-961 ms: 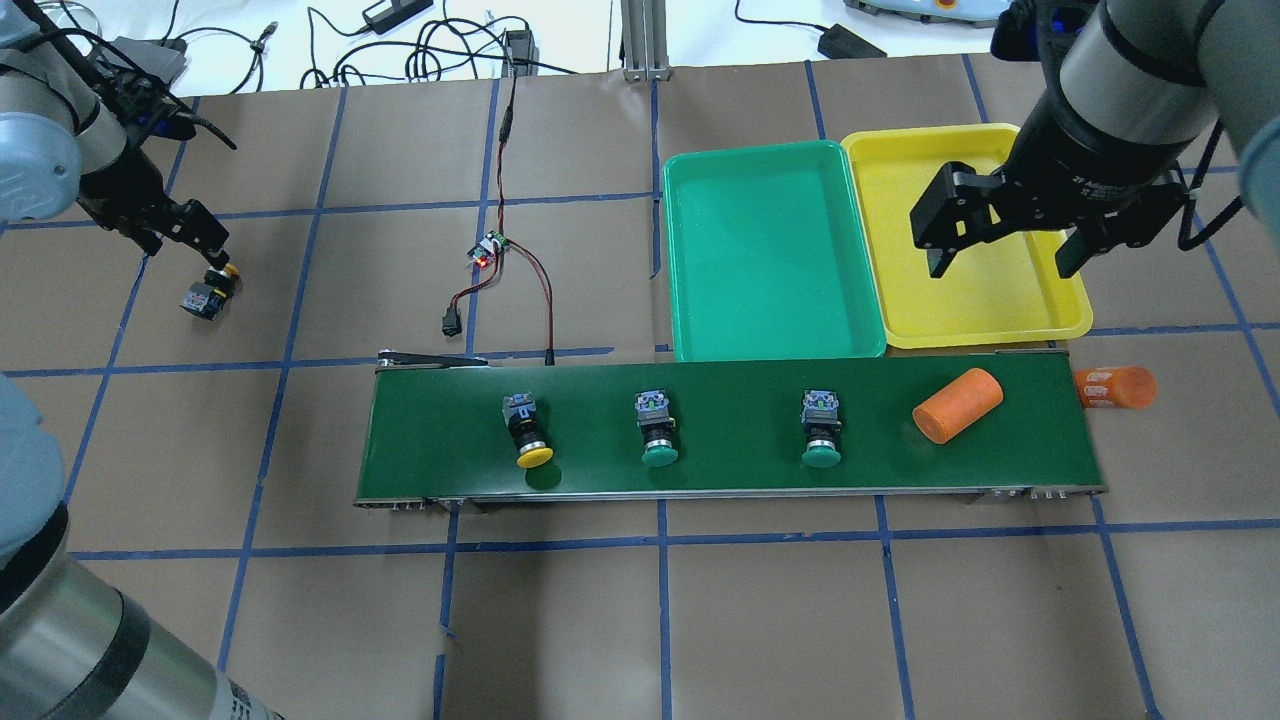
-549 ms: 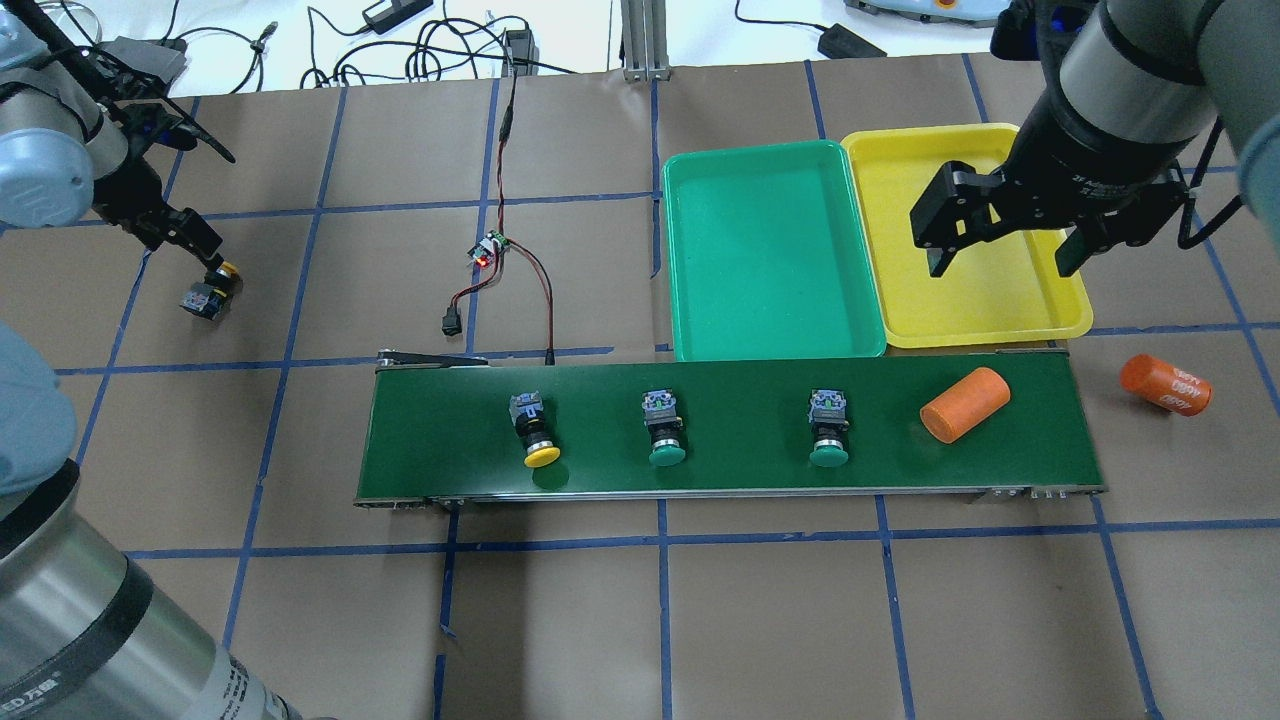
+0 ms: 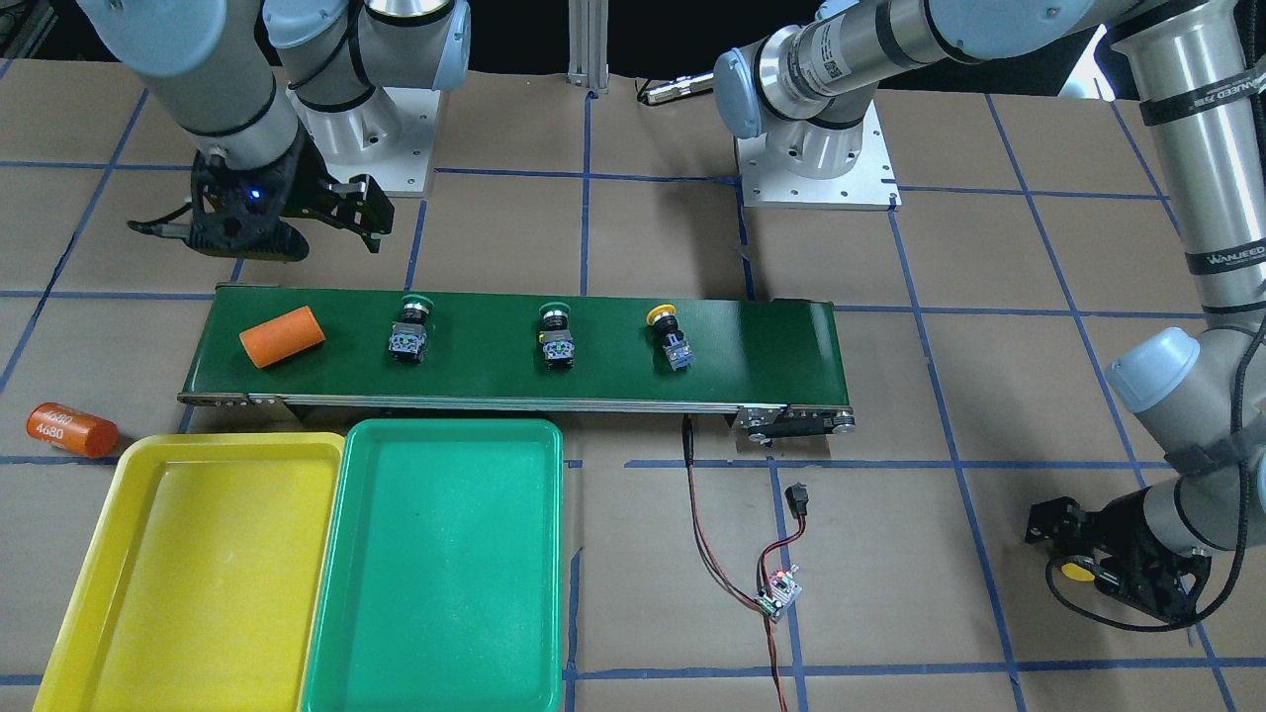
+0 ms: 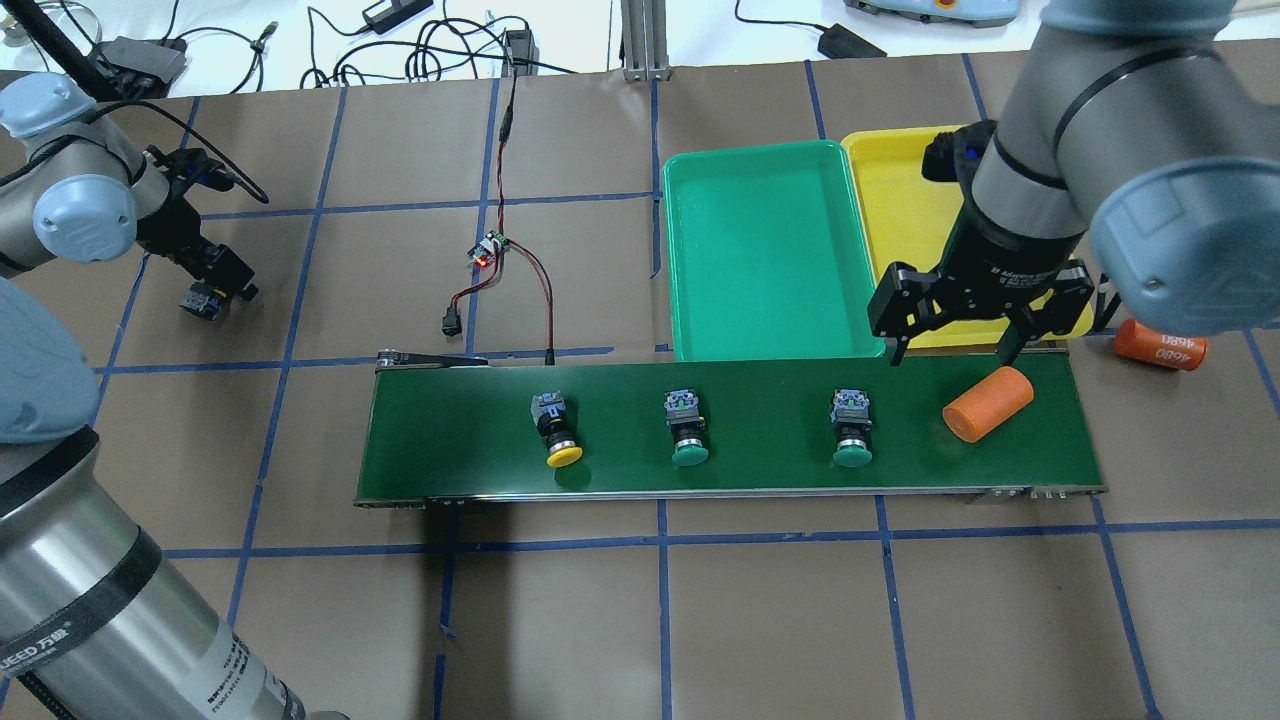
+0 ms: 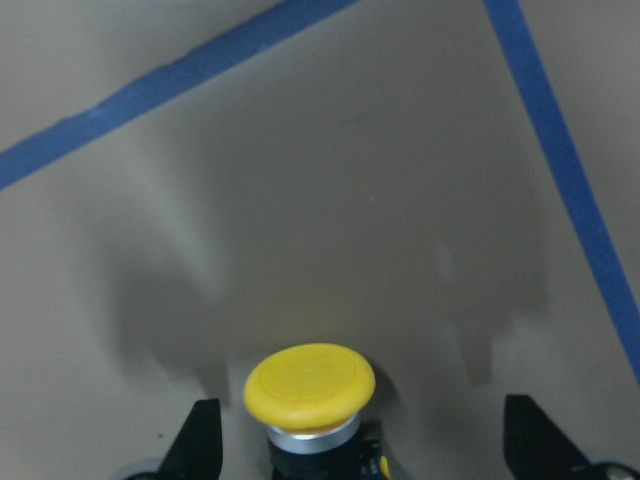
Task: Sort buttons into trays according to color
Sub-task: 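Grasp yellow switch with left gripper while right gripper grasps green switch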
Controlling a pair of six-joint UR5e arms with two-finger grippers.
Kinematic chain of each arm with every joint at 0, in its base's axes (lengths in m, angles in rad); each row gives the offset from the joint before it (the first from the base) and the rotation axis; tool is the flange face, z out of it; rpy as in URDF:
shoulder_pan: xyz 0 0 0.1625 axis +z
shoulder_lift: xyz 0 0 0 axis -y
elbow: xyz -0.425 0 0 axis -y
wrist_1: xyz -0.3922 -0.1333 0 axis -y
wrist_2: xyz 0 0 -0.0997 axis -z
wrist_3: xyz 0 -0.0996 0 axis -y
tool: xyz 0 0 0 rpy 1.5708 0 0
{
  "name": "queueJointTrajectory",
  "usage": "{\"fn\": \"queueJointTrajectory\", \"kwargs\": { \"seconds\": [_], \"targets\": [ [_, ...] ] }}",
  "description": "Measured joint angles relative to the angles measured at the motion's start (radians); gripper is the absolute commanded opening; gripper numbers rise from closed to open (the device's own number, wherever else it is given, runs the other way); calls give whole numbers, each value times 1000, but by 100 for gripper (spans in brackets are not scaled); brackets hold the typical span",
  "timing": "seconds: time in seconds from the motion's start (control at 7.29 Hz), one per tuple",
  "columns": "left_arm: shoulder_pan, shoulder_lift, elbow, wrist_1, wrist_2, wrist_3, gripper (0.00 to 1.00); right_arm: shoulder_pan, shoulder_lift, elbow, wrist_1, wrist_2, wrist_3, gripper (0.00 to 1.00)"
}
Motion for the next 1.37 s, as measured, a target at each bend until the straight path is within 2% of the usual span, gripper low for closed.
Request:
{"fn": "queueJointTrajectory", "kwargs": {
  "seconds": [0.14,0.27,0.82,0.96,1.24,1.37],
  "targets": [
    [8,-2,-10,0,1,-8,26,4,28,44,-55,5,-1,100],
    [16,5,-32,0,4,-13,0,16,49,67,-91,17,-3,100],
    [14,89,-88,-14,73,-34,0,36,148,99,-216,16,-11,100],
    [0,133,-126,-15,73,-53,0,35,153,127,-252,11,-15,93],
    [-48,266,-260,-14,57,-127,0,27,156,183,-329,6,-17,40],
    [-91,343,-324,-20,43,-201,0,21,156,205,-355,5,-18,28]
  ]
}}
